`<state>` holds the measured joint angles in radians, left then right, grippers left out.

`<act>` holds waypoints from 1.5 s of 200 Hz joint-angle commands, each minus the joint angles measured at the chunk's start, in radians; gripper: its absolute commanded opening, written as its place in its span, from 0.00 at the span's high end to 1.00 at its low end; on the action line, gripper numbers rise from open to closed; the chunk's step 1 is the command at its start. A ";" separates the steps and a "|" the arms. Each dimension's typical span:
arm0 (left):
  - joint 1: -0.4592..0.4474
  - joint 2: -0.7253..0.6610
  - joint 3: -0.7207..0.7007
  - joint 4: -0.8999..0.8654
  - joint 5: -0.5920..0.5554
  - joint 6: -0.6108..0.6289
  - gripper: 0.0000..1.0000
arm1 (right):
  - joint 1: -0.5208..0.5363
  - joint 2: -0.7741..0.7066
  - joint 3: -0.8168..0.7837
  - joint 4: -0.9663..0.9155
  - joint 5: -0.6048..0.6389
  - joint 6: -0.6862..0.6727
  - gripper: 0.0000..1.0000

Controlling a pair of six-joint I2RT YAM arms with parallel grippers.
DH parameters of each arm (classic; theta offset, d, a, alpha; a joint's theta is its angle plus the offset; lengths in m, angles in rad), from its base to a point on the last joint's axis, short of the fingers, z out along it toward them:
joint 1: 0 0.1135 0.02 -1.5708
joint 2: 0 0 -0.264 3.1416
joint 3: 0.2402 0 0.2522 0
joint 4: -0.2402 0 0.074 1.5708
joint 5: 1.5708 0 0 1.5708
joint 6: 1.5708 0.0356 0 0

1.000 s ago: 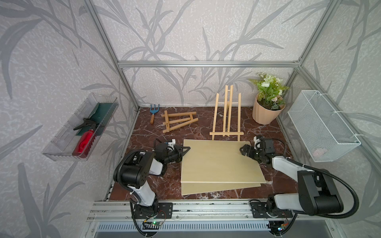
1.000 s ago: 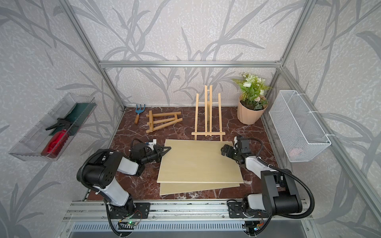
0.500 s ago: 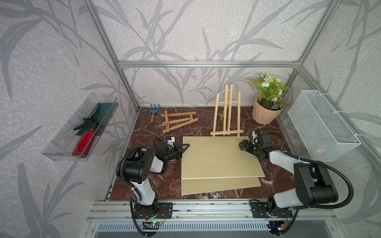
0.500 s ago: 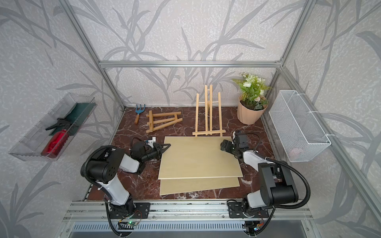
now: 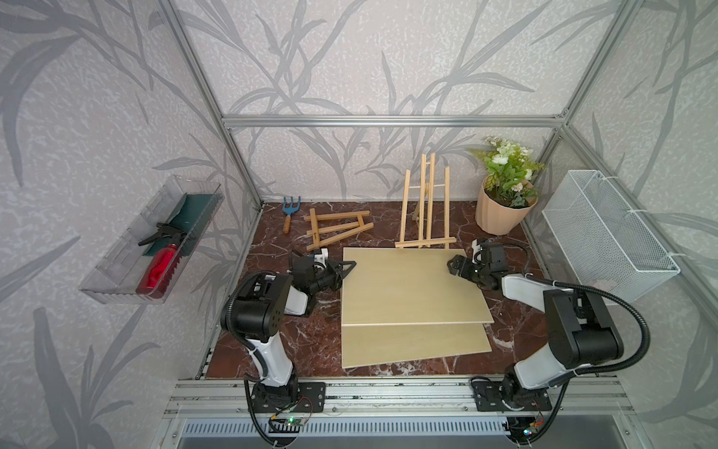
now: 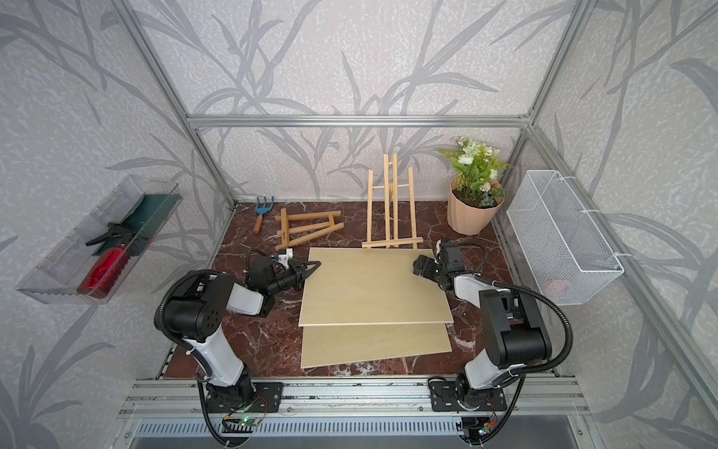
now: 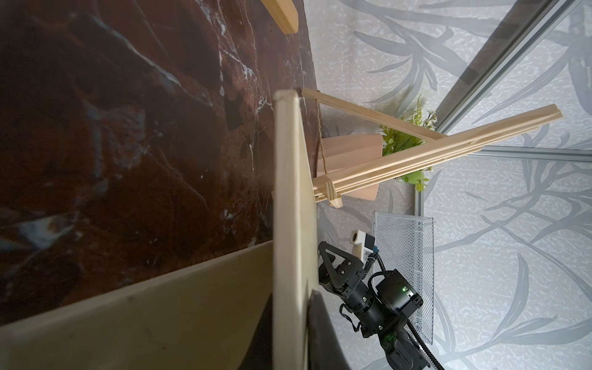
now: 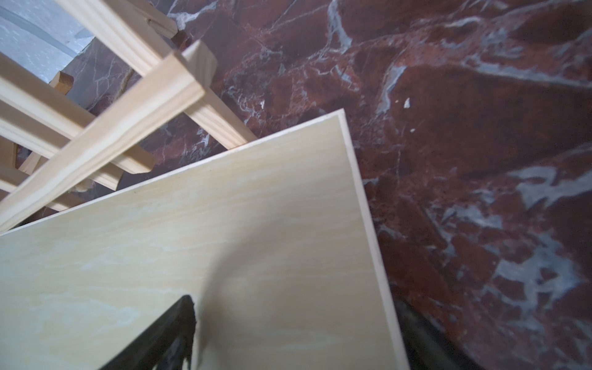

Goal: Disassemble the easel
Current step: Move the easel to the center of the board, then place the drawing board on the drawing board.

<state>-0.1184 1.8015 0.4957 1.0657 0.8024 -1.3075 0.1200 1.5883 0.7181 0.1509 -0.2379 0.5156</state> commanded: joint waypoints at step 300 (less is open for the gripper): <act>-0.101 0.186 -0.255 0.321 -0.120 0.072 0.51 | 0.126 -0.164 -0.180 0.209 -0.435 0.201 0.00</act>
<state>-0.1341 1.9717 0.2615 1.5055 0.5911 -1.2453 0.1417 1.4639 0.5289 0.2802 -0.3458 0.5983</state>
